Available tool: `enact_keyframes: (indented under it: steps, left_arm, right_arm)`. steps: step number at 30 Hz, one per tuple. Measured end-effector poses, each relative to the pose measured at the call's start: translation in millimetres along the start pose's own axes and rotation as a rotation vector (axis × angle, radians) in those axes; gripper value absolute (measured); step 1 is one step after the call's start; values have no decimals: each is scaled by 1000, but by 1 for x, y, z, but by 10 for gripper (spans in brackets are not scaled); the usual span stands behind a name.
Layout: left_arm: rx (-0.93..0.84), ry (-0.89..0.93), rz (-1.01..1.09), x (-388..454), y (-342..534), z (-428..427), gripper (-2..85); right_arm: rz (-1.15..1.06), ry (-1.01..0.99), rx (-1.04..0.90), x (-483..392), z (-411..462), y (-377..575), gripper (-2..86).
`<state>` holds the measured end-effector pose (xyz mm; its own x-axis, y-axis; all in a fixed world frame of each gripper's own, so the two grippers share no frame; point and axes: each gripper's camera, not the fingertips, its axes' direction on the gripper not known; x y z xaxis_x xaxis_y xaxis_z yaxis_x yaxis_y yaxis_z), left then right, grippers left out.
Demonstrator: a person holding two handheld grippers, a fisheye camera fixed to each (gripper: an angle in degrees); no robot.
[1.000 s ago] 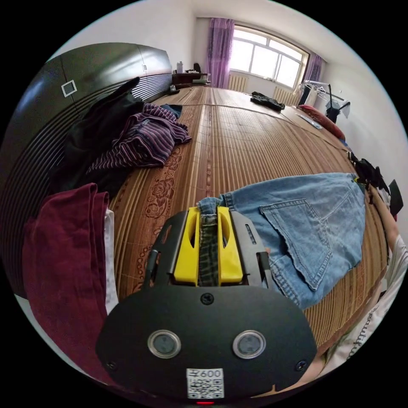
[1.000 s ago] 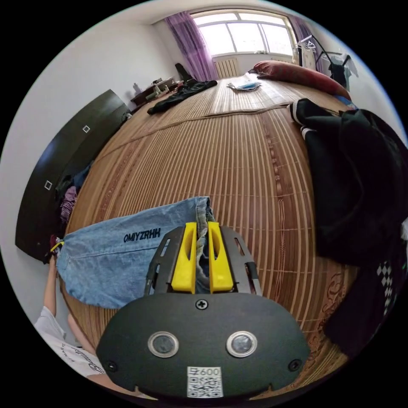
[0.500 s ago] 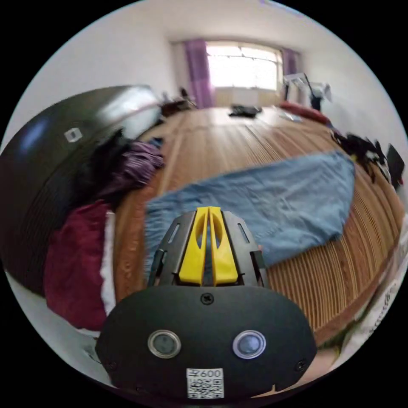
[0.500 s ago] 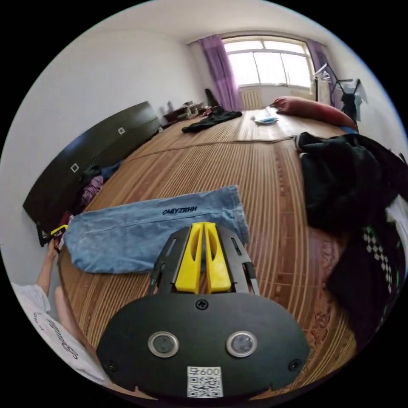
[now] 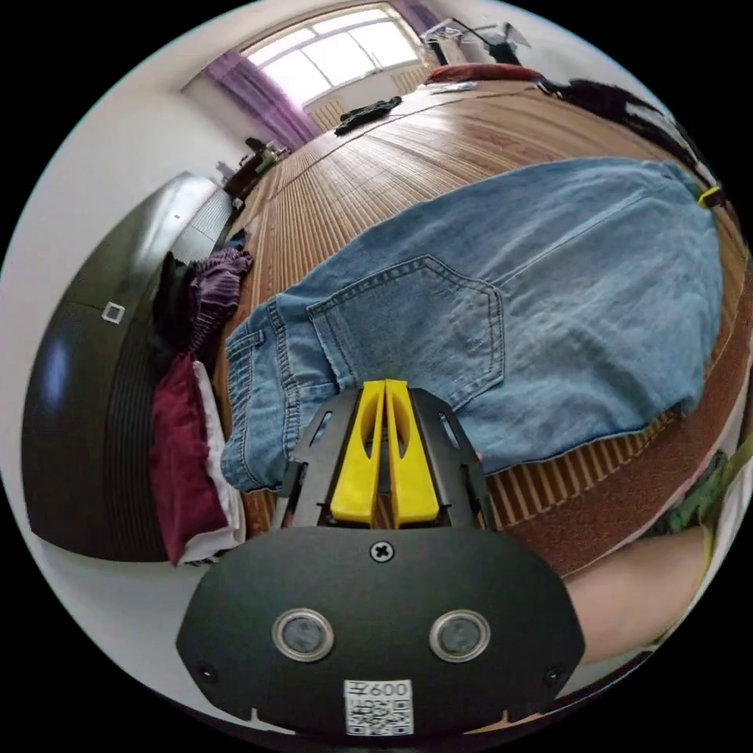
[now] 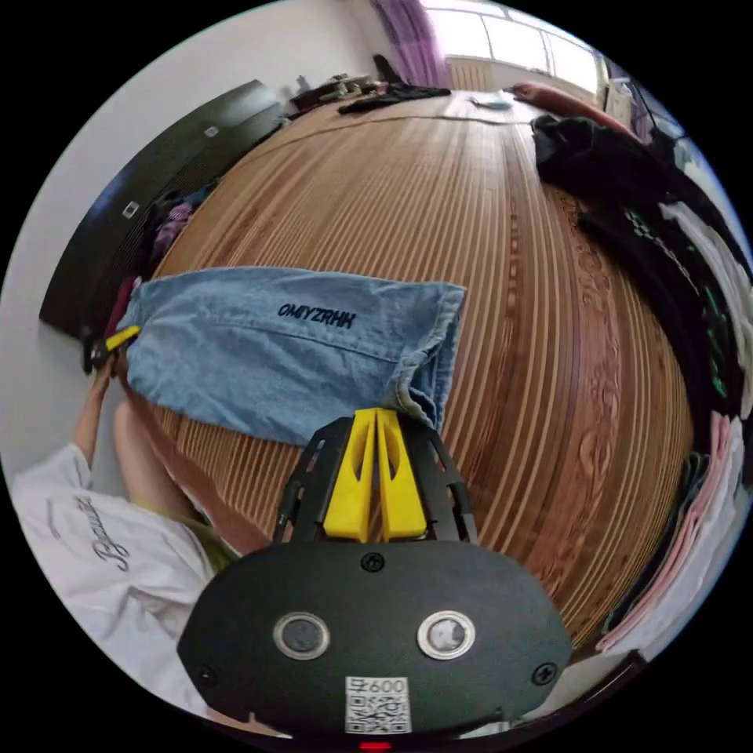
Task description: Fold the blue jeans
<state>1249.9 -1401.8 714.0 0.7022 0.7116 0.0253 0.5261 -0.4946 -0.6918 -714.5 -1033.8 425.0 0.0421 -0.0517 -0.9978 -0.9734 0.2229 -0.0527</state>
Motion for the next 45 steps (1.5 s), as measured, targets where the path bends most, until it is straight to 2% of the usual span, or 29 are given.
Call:
enact_keyframes:
  steps: [1,3,4,5,6,7,9,12,15,18,20,24,28,32,37,41,45]
  left_arm:
    - [8,-52,-15,13,13,-4,9]
    - [137,-114,-177,29,39,-37,9]
    - [289,-83,-252,48,62,-70,10]
    - [429,-39,-245,79,85,-100,13]
    - [477,-34,-229,96,96,-112,14]
    - [540,-60,-187,138,117,-130,19]
    - [580,-120,-118,201,150,-146,32]
    - [578,-57,-113,258,209,-155,67]
    - [466,9,-166,278,258,-151,94]
    - [287,-13,-76,303,288,-127,106]
    - [193,37,-20,315,300,-102,111]
    - [32,1,-32,316,299,-66,112]
    - [40,83,-121,290,315,-45,73]
    - [80,266,-180,250,345,-57,40]
    - [126,308,-180,214,376,-86,35]
    - [73,332,-130,204,383,-80,34]
    - [80,324,-128,202,398,-77,36]
  right_arm:
    - [-104,112,63,-29,-4,43,-8]
    - [-264,348,142,-77,-7,106,-8]
    - [-310,527,237,-107,-7,148,-8]
    - [-275,688,400,-134,-8,192,-7]
    - [-250,734,475,-147,-8,212,-6]
    - [-237,729,543,-172,-6,248,-5]
    - [-299,622,543,-212,4,293,1]
    - [-357,517,558,-278,29,354,37]
    - [-358,437,605,-332,53,399,61]
    - [-355,357,655,-373,74,428,68]
    - [-384,258,666,-397,86,443,71]
    - [-422,173,684,-426,98,467,72]
    - [-483,140,713,-452,116,507,75]
    - [-610,172,632,-484,162,530,82]
    - [-706,277,661,-532,212,545,79]
    - [-769,371,638,-560,254,545,50]
    - [-835,289,520,-559,281,548,11]
